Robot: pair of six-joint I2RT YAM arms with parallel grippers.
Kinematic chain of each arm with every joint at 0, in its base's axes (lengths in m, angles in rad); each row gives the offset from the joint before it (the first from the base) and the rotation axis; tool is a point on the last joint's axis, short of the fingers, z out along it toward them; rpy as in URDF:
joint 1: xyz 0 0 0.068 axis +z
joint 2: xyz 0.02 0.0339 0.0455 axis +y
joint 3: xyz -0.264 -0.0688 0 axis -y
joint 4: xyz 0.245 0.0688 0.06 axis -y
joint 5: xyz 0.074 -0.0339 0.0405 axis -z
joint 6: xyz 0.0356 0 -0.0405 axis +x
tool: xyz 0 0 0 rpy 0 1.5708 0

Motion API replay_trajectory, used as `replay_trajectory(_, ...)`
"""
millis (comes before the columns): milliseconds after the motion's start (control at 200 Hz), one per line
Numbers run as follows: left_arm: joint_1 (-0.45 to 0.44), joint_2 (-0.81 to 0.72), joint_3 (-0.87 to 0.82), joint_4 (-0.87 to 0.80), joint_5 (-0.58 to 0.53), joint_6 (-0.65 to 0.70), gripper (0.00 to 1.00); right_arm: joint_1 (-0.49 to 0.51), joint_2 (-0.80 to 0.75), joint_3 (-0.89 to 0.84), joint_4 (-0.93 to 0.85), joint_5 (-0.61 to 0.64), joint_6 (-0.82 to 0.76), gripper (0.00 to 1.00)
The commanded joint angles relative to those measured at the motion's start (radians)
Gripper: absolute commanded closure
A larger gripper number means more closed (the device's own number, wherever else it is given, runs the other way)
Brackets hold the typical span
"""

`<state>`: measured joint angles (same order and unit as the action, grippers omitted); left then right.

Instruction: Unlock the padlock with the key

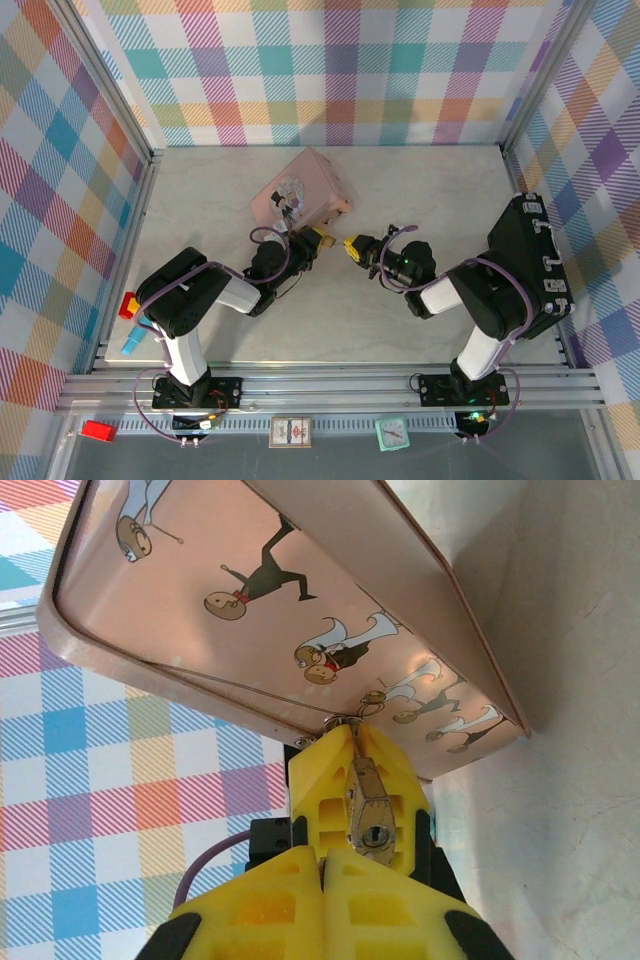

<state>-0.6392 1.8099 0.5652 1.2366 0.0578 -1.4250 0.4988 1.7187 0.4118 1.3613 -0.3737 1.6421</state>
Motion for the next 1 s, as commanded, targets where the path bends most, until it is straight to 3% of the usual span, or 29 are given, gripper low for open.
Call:
replay_trajectory(0, 0.003, -0.015, -0.005, 0.079, -0.055, -0.088, 1.00, 0.007, 0.015, 0.017, 0.047, 0.026, 0.010, 1.00)
replay_trajectory(665, -0.010, -0.023, 0.001, 0.082, -0.096, -0.140, 1.00, 0.029, 0.040, 0.056, 0.047, 0.058, 0.024, 1.00)
replay_trajectory(995, -0.011, -0.009, -0.007, 0.083, -0.131, -0.175, 1.00, 0.060, -0.019, 0.021, 0.047, 0.132, -0.018, 1.00)
